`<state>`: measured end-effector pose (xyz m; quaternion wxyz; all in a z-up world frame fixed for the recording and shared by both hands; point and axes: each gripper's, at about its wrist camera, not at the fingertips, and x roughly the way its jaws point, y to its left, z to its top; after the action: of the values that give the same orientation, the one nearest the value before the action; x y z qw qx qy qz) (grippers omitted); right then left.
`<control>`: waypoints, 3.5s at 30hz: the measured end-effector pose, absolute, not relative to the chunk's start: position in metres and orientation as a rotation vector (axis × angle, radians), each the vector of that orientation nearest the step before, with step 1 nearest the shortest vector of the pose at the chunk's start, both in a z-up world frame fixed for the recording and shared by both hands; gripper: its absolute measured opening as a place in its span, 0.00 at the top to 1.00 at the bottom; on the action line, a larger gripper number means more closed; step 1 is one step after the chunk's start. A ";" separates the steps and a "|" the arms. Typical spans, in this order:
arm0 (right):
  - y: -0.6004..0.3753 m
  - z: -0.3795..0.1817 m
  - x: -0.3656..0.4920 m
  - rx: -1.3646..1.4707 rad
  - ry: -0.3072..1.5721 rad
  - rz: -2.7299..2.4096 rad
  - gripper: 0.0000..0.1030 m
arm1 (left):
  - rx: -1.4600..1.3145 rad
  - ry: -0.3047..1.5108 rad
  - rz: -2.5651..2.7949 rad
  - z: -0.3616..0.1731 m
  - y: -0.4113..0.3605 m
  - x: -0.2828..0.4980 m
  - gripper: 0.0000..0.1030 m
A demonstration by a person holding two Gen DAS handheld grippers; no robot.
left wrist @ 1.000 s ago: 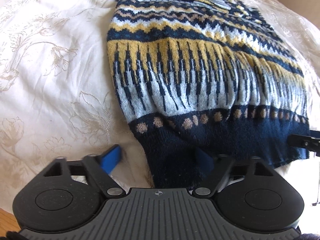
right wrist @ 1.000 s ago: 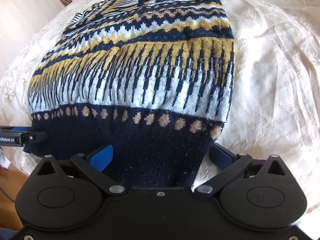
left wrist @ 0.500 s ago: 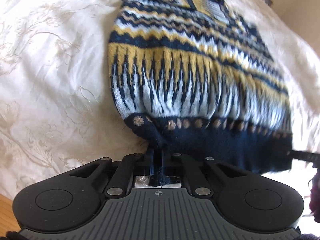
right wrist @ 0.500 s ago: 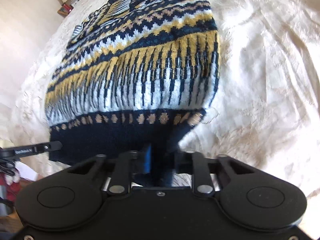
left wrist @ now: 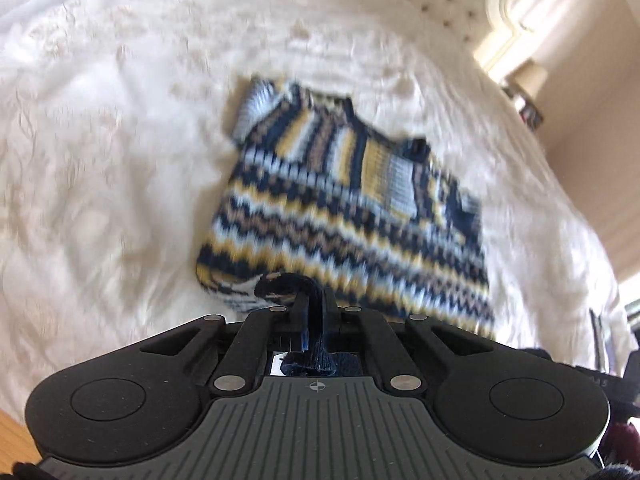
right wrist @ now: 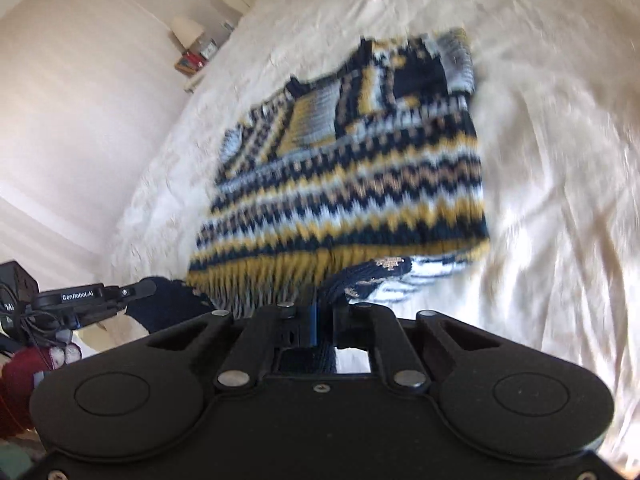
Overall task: Fold small clothes
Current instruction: 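Close both grippers on the navy hem and lift it, then carry the hem over the body toward the collar with both grippers, release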
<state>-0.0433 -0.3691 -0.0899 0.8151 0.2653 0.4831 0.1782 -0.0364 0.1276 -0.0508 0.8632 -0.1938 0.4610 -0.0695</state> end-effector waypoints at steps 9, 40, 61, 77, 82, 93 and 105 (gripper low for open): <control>-0.388 -0.062 0.049 0.595 0.911 0.414 0.87 | -0.471 0.804 -0.072 -0.014 0.123 0.039 0.95; -0.391 -0.145 0.248 0.697 1.039 0.061 0.73 | -0.318 0.968 -0.088 -0.092 0.117 0.257 0.89; -0.320 -0.117 0.248 0.172 0.900 0.175 0.28 | 0.003 1.011 -0.269 -0.104 0.047 0.244 0.58; -0.302 -0.180 0.291 -0.022 1.112 0.231 0.24 | 0.057 1.136 -0.117 -0.153 0.080 0.292 0.50; -0.303 -0.175 0.287 -0.003 1.105 0.222 0.22 | 0.072 1.118 -0.097 -0.133 0.074 0.281 0.51; -0.283 -0.139 0.230 0.032 1.057 0.237 0.16 | 0.142 1.111 -0.224 -0.117 0.022 0.204 0.50; -0.309 -0.163 0.191 -0.043 1.183 0.132 0.13 | 0.168 1.186 -0.136 -0.141 0.051 0.190 0.35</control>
<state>0.1910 -0.3087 -0.1629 0.8278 -0.0204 0.5572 0.0621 0.1904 0.0511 -0.1410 0.8237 0.0788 0.5579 -0.0638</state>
